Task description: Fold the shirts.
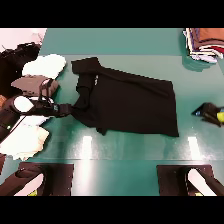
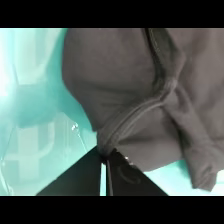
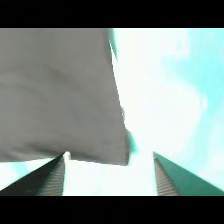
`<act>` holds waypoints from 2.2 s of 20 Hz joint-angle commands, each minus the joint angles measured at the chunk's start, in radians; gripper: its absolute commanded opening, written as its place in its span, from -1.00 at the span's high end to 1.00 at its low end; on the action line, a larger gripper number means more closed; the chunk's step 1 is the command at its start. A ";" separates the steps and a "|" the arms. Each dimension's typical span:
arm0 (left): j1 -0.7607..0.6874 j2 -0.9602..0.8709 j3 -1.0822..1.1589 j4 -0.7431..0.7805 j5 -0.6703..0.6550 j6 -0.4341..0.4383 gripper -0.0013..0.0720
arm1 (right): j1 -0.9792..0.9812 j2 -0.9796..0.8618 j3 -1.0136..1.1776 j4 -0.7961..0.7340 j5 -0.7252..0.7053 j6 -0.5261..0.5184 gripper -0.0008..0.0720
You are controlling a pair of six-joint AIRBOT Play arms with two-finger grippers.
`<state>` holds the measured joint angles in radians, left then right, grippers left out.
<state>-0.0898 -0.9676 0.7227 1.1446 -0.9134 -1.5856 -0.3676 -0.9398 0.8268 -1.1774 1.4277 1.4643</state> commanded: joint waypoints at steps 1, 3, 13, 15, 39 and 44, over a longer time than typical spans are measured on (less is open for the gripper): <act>0.039 0.002 0.022 0.004 -0.012 0.023 0.89 | -0.109 0.000 -0.221 0.090 -0.026 -0.018 -0.42; 0.039 0.002 0.022 0.003 -0.012 0.023 0.89 | -0.094 0.000 -0.315 0.146 -0.074 -0.026 -0.36; 0.039 0.002 0.022 0.000 -0.020 0.023 0.89 | 0.101 -0.022 -0.397 0.164 -0.212 0.011 -0.22; 0.039 0.002 0.022 0.000 -0.028 0.023 0.89 | 0.126 -0.067 -0.397 0.165 -0.215 0.008 0.10; 0.039 0.171 1.536 0.040 -0.037 0.090 0.90 | -0.064 0.072 1.310 0.157 -0.031 -0.006 0.94; 0.039 0.172 1.377 0.269 -0.183 -0.023 0.90 | -0.047 0.051 1.196 0.166 -0.019 -0.006 0.94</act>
<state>-0.0525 -0.8047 2.1902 1.2808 -1.0405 -1.5406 -0.4194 -0.8764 2.0655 -1.0084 1.3914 1.4574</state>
